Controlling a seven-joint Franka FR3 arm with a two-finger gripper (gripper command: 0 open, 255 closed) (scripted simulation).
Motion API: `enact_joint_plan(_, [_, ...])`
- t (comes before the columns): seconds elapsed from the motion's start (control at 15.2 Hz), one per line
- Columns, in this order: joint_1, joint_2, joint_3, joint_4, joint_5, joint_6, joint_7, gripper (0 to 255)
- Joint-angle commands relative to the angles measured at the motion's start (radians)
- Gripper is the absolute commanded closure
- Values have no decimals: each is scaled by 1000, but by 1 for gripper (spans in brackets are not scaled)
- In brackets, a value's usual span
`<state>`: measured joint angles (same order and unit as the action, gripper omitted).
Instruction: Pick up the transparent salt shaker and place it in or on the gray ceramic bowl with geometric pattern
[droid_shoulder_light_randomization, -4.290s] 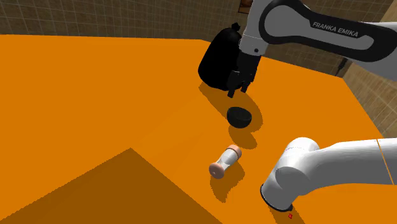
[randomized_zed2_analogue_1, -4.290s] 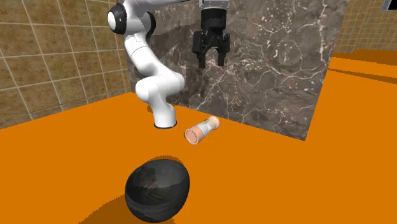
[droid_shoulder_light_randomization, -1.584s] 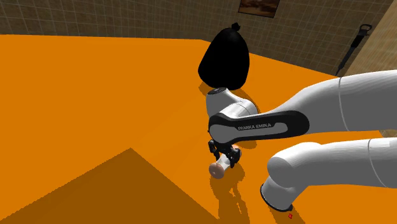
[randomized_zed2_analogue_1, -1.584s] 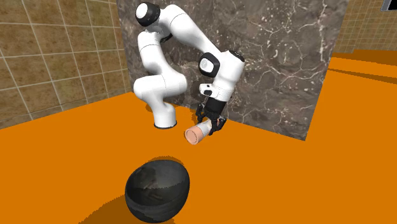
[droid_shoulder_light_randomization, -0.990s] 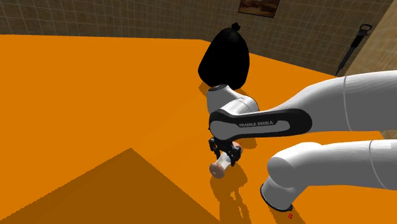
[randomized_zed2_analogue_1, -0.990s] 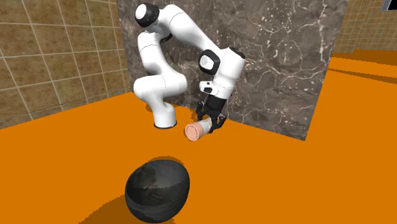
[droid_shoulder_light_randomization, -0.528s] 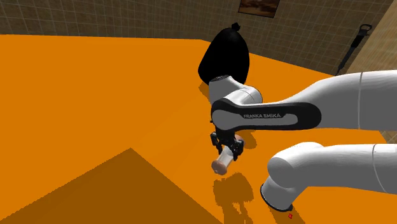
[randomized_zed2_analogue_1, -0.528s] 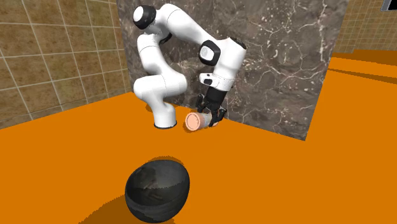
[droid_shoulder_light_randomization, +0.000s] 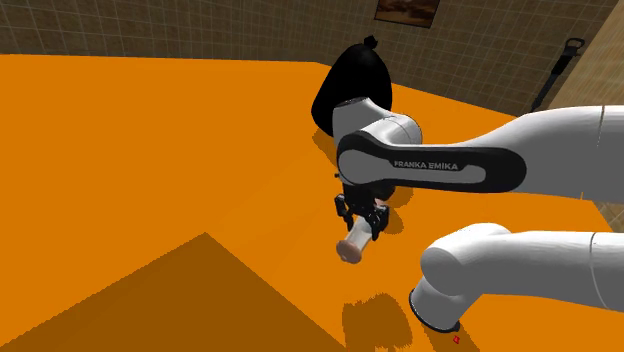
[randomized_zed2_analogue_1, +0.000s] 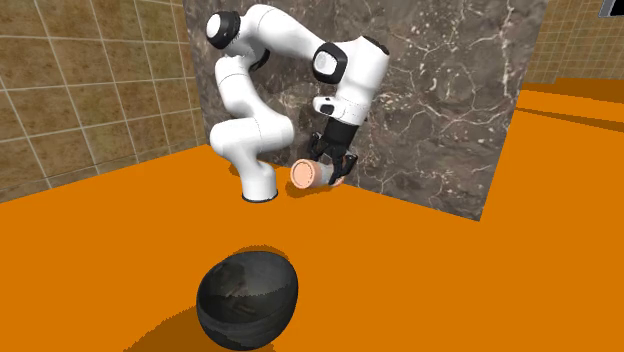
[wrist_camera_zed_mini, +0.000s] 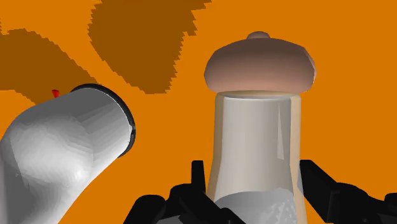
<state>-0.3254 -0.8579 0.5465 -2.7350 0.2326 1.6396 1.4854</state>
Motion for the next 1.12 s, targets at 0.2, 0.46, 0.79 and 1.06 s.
enact_joint_plan(0.2, [1,-23,-23,56,-22,-71,-4,255])
enact_joint_plan(0.46, [-3,-29,-43,104,-40,-125,-9,255])
enact_joint_plan(0.79, [-10,-31,-65,167,-61,-189,-15,255])
enact_joint_plan(1.06, [-42,-2,-105,187,-111,-178,-59,255])
